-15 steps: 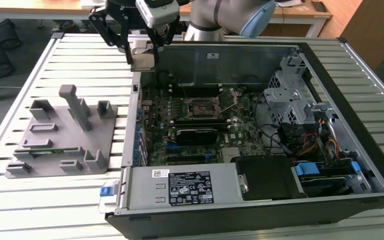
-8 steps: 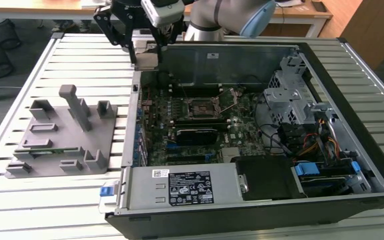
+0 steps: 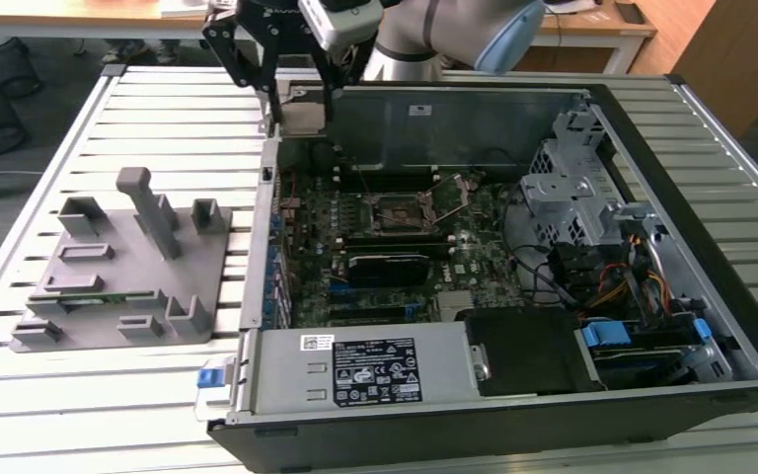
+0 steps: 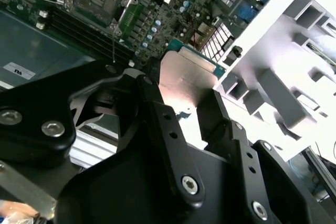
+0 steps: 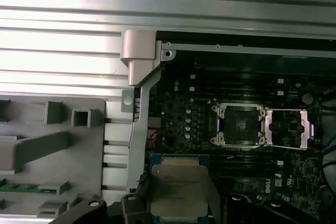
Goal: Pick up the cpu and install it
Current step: 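Pick up the cpu and move it towards the insertion slot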
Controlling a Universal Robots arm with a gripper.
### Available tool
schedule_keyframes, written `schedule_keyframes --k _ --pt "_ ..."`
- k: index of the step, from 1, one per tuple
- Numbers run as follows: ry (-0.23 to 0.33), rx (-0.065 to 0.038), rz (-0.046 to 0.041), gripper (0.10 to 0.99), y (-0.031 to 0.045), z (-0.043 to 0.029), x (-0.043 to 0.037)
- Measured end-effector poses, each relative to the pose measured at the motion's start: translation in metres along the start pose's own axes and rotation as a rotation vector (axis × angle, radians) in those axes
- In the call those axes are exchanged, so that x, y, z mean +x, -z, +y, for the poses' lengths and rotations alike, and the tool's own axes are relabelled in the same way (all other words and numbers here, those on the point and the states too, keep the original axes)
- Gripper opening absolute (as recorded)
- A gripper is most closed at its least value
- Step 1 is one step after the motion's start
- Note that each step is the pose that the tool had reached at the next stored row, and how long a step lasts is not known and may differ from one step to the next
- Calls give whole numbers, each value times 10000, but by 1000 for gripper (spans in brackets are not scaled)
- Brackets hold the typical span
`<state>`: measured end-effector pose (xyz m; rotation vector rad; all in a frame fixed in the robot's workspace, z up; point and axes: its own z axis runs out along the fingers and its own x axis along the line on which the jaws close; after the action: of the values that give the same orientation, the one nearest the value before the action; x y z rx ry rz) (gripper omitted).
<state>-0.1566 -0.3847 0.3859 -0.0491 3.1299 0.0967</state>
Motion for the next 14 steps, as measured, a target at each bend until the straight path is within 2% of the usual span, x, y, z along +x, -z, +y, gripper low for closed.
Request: schedule_keyframes --k 8,14 --pt "5 -1 0 525 -9 22 -163" --pt "12 -1 0 525 -21 45 -326"
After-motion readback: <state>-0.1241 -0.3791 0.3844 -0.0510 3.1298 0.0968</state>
